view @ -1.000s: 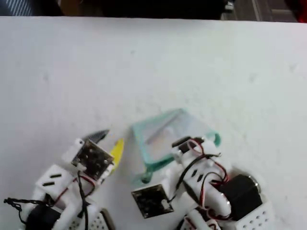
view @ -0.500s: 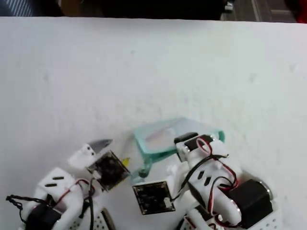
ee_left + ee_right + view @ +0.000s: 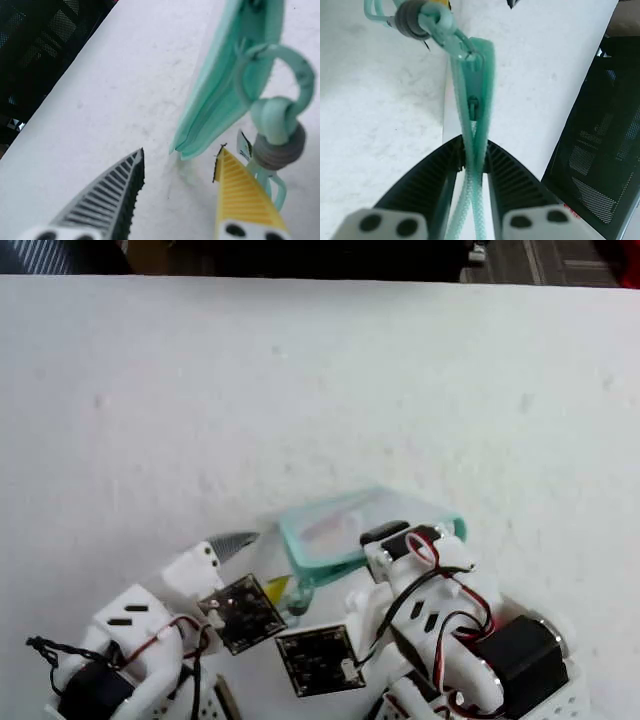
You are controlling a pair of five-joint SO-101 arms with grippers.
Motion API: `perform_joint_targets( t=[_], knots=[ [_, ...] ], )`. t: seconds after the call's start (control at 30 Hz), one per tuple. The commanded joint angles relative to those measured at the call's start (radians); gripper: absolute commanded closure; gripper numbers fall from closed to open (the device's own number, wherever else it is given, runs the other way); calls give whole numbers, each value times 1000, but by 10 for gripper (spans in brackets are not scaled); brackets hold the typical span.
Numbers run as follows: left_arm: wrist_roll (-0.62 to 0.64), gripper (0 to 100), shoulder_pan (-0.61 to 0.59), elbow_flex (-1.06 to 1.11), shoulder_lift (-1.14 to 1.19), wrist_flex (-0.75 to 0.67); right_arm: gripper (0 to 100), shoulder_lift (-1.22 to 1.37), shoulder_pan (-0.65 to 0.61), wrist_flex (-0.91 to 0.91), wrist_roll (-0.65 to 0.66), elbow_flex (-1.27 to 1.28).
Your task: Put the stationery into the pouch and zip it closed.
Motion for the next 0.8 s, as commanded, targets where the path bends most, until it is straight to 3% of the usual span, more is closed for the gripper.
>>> perform_joint_targets(
  t=[0.0,0.77],
  knots=[
    [-11,752,15,-12,-1,-11,981,-10,-8,18,-8,-57],
    [-6,779,-1,-117,-1,-12,981,-10,-8,19,-12,-55]
  ],
)
